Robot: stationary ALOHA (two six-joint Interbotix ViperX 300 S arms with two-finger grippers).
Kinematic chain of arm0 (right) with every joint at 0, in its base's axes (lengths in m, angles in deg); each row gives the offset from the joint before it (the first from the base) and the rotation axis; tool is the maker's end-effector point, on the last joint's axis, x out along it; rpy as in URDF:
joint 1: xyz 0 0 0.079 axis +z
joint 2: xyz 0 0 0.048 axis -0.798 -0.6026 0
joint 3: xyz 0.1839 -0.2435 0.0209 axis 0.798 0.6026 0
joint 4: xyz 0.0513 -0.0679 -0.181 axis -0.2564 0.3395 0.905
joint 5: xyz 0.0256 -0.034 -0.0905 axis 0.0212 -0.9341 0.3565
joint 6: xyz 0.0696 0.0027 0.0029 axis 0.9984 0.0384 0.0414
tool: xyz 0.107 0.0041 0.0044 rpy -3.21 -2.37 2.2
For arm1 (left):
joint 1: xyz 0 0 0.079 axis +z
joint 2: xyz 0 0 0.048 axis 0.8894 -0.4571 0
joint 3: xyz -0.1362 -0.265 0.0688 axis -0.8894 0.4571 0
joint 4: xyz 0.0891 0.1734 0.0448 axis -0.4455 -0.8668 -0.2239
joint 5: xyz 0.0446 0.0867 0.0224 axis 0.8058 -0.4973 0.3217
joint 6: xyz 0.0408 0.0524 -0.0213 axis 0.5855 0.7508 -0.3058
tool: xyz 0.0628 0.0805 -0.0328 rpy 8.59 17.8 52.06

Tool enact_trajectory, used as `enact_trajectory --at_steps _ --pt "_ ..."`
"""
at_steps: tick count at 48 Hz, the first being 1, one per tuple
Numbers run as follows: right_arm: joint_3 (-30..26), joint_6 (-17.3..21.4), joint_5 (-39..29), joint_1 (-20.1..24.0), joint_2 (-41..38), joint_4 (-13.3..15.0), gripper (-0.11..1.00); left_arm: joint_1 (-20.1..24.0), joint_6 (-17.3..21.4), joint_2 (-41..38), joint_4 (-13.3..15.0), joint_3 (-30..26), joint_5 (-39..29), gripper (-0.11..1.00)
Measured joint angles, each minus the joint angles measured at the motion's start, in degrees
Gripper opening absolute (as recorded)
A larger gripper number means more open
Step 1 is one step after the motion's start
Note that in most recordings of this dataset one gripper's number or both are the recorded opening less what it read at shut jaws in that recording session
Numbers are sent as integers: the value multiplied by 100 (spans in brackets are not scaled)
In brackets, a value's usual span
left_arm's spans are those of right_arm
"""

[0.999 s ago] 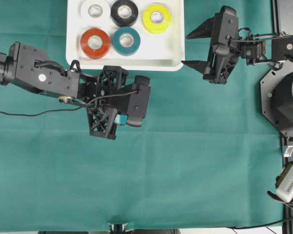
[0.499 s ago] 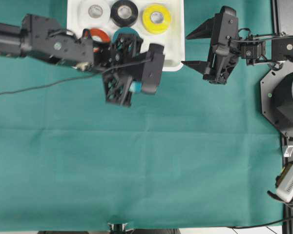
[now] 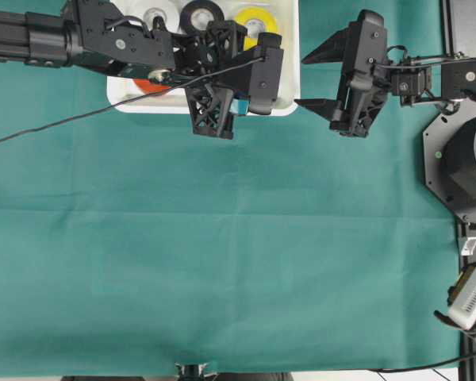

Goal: Put the tape alternately from left to right into the white case.
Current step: 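Lower the blue roll into the tray below the yellow roll and release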

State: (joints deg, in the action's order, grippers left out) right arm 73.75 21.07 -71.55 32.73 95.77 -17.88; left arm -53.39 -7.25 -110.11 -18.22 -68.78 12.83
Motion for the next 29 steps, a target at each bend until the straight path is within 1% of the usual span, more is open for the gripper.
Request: enact_trajectory --at_steps 19,21,23,24,29 --pt "0 0 0 0 0 -9 85 0 -18 0 0 0 0 27" --pt "0 0 0 0 -9 -9 85 0 -18 0 0 -9 0 34" --pt "9 0 0 0 -9 0 85 0 -9 0 -9 0 0 46" --pt "0 0 0 0 0 -9 85 0 -18 0 -9 -9 9 54" --pt "9 9 0 0 -9 -9 85 0 -9 0 0 -9 35 82"
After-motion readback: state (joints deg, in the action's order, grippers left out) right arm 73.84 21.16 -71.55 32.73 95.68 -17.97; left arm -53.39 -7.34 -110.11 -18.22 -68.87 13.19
